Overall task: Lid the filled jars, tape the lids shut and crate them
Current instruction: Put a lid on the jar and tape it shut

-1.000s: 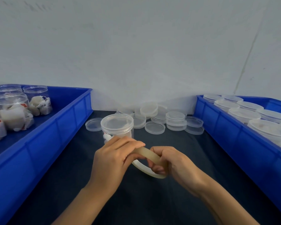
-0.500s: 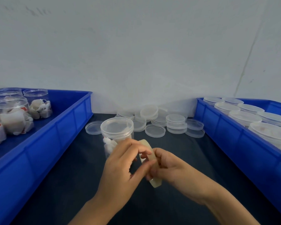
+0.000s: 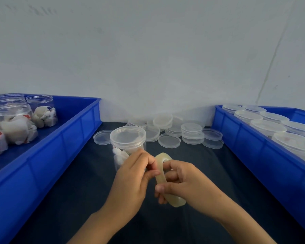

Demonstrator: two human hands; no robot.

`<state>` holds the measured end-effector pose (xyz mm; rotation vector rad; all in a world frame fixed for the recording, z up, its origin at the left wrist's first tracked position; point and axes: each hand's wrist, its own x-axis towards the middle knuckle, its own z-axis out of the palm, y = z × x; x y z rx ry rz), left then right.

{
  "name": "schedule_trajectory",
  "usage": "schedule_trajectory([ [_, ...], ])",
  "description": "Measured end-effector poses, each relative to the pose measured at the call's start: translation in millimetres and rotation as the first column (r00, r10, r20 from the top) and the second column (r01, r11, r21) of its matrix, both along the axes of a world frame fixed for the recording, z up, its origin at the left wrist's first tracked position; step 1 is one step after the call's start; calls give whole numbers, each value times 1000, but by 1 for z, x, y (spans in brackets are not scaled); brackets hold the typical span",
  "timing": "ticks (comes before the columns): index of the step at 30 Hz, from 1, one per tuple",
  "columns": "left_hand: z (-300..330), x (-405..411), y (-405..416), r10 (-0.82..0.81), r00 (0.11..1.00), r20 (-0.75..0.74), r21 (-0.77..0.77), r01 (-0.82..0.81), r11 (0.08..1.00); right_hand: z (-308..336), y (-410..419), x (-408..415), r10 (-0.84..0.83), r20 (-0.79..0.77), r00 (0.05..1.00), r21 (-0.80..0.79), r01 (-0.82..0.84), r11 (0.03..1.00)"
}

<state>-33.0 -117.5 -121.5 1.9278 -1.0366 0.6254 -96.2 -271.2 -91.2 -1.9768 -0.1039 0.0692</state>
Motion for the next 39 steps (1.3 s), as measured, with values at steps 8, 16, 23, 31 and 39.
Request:
schedule_trajectory([
  [8, -7, 0, -4, 44, 998, -43, -32, -46, 998, -16, -1, 8, -205, 63, 977, -258, 215, 942],
  [16, -1, 3, 0, 161, 987, -16, -109, -162, 981, -21, -6, 14, -177, 169, 970, -146, 202, 968],
  [23, -7, 35, 18, 169, 920, -355, -353, -299, 887, -26, -6, 20, -337, 278, 899, -205, 399, 894],
  [31, -16, 48, 21, 59, 891, -451, -207, -168, 964, -19, -10, 19, -302, 413, 859, -360, 459, 812],
  [39, -1, 31, 17, -12, 858, -513, 3, 16, 1000, 0, -20, 10, -223, 370, 902, -346, 357, 868],
])
